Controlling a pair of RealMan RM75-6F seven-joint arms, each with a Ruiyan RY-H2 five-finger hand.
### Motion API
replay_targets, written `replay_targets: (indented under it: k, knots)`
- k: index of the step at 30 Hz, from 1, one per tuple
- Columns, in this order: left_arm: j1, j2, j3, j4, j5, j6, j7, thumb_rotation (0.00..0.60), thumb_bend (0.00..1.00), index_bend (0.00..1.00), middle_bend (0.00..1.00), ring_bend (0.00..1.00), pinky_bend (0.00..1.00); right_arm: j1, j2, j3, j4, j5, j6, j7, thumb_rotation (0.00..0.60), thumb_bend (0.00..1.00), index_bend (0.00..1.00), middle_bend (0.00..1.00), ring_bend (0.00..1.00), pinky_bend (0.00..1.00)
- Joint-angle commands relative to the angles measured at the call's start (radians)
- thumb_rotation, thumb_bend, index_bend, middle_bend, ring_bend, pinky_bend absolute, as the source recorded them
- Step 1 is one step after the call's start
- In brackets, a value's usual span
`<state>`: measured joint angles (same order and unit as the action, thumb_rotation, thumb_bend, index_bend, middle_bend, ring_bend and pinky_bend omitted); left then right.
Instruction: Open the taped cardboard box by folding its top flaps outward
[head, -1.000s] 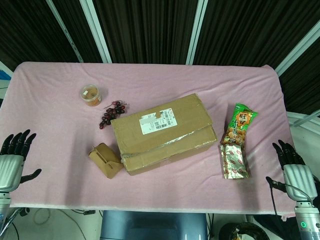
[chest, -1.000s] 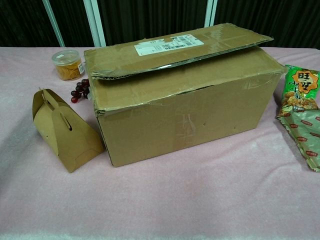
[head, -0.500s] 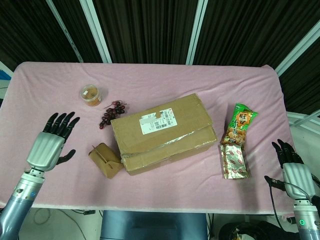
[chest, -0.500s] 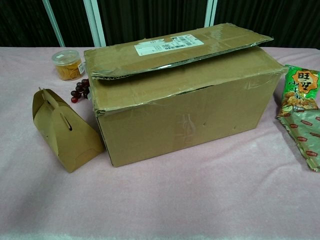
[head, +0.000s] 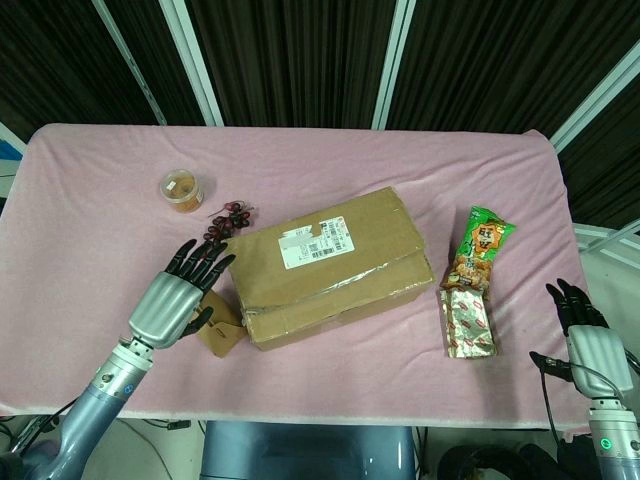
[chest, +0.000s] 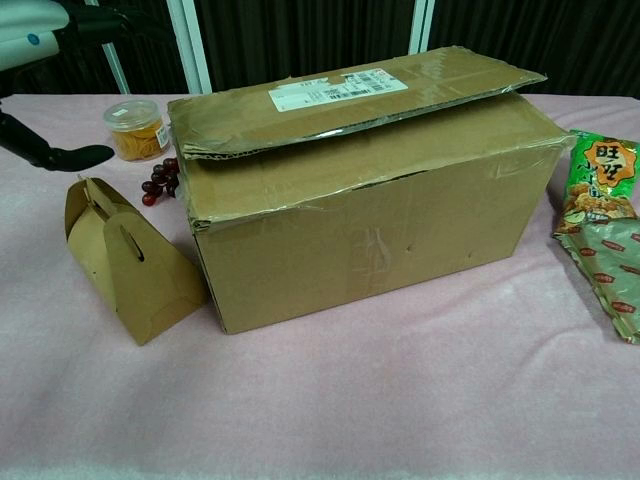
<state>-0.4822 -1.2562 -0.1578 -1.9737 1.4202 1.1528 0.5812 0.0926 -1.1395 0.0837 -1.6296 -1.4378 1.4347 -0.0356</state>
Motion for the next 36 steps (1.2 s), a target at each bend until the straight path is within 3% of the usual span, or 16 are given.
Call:
replay_targets:
  k: [1, 21, 36]
  knots:
    - [-0.015, -0.022, 0.005, -0.004, -0.008, -0.008, 0.018, 0.6, 0.33, 0.0, 0.0, 0.0, 0.0, 0.0, 0.001, 0.0, -0.002, 0.002, -0.002, 0.004, 0.6, 0.23, 0.0, 0.0, 0.0, 0.23]
    - [-0.131, -0.158, -0.029, 0.04, -0.105, -0.044, 0.117, 0.6, 0.36, 0.0, 0.0, 0.0, 0.0, 0.001, 0.009, 0.002, -0.013, 0.018, -0.016, 0.025, 0.6, 0.23, 0.0, 0.0, 0.0, 0.22]
    - [-0.202, -0.138, -0.169, 0.115, -0.14, 0.025, 0.102, 0.6, 0.39, 0.0, 0.0, 0.0, 0.0, 0.002, 0.014, 0.0, -0.021, 0.026, -0.026, 0.037, 0.6, 0.23, 0.0, 0.0, 0.0, 0.22]
